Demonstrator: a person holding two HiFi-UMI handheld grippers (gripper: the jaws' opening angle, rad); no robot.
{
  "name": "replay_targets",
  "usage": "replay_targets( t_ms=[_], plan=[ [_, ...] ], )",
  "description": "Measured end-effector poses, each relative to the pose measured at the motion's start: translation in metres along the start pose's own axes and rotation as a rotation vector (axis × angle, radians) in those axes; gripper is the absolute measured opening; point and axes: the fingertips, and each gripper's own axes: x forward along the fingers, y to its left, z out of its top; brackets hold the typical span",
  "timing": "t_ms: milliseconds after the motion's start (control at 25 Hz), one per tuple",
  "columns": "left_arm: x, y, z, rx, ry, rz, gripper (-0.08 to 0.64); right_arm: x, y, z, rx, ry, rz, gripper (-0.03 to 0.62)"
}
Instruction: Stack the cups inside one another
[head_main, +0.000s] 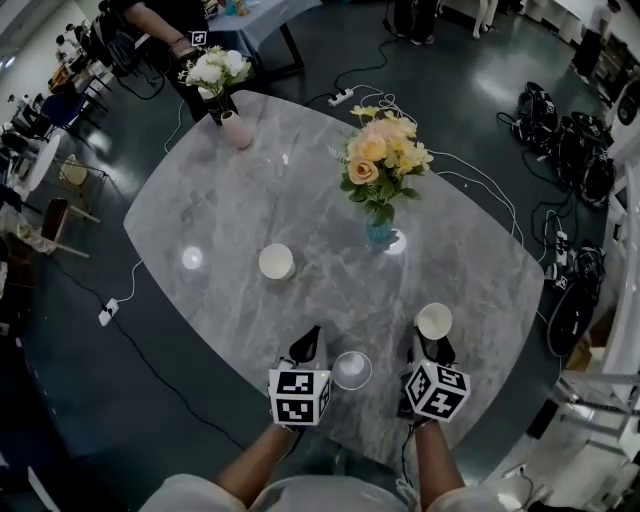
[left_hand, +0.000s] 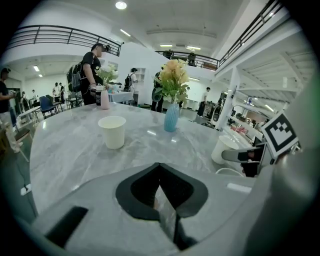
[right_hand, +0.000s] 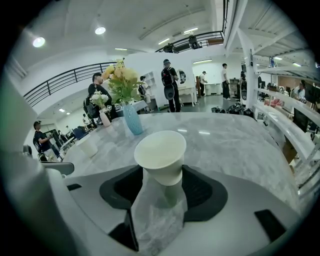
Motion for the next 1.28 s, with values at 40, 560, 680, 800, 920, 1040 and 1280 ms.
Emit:
replay_targets(
  t_ms=[40, 560, 680, 800, 920, 1040, 1280],
  plan=[
    [0.0, 0.0, -0.001, -0.001, 0.001, 0.001, -0.005, 0.0, 0.0, 0.0, 0.0, -0.001, 0.001, 0.219],
    [-0.012, 0.001, -0.002, -0.017, -0.011, 0.012, -0.005, -0.014, 0.002, 0.006, -0.007, -0.029, 0.011, 0.218],
    [-0.017, -0.001, -0.001, -0.019, -0.024, 0.013, -0.005, -0.021, 0.003, 0.007, -0.012, -0.035, 0.015, 0.218],
    [-0.024, -0.002, -0.001, -0.025, -0.037, 0.014, -0.005, -0.028, 0.005, 0.008, -0.017, -0.042, 0.021, 0.218],
    [-0.033, -0.001, -0.002, -0.031, -0.045, 0.022, -0.005, -0.035, 0.008, 0.008, -0.024, -0.047, 0.029, 0.218],
    [-0.043, -0.001, -0.003, -0.043, -0.055, 0.03, -0.005, -0.045, 0.013, 0.007, -0.031, -0.054, 0.038, 0.218],
    [-0.064, -0.002, -0.007, -0.054, -0.076, 0.042, -0.005, -0.063, 0.024, 0.009, -0.054, -0.07, 0.066, 0.218]
  ],
)
